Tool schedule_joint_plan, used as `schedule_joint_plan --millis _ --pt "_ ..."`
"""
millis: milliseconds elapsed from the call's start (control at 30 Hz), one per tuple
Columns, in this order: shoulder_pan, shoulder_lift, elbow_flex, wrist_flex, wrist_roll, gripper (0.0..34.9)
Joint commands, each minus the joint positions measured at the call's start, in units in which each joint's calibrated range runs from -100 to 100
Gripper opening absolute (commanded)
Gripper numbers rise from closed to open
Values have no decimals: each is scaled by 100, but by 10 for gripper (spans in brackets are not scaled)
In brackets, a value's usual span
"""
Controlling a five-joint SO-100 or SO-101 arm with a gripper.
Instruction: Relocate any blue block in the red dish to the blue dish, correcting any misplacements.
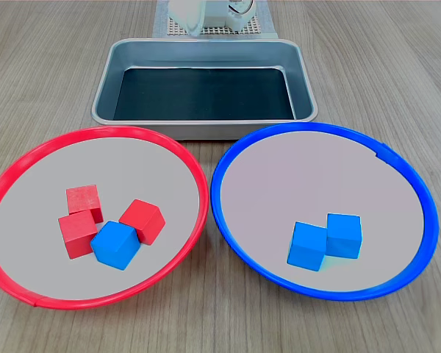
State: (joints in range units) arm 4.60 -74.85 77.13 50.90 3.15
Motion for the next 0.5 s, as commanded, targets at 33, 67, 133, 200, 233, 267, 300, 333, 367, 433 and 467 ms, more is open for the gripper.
schedule_joint_plan --millis 33,67,133,200,233,267,300,333,367,433,467 --pt "119 1749 -1609 -571 44 3" --pt "156 2142 -1828 -711 59 3" --pt "222 2952 -2338 -892 63 3" --pt "279 3873 -2957 -917 59 3" --pt "279 4223 -3230 -892 49 3" --pt "288 4573 -3476 -892 49 3" --pt "297 4948 -3776 -892 49 3" --pt "326 5306 -4058 -892 44 3" --pt "363 5664 -4331 -892 39 3" --pt "439 6295 -4787 -909 29 3" --pt "467 6526 -4923 -934 29 3"
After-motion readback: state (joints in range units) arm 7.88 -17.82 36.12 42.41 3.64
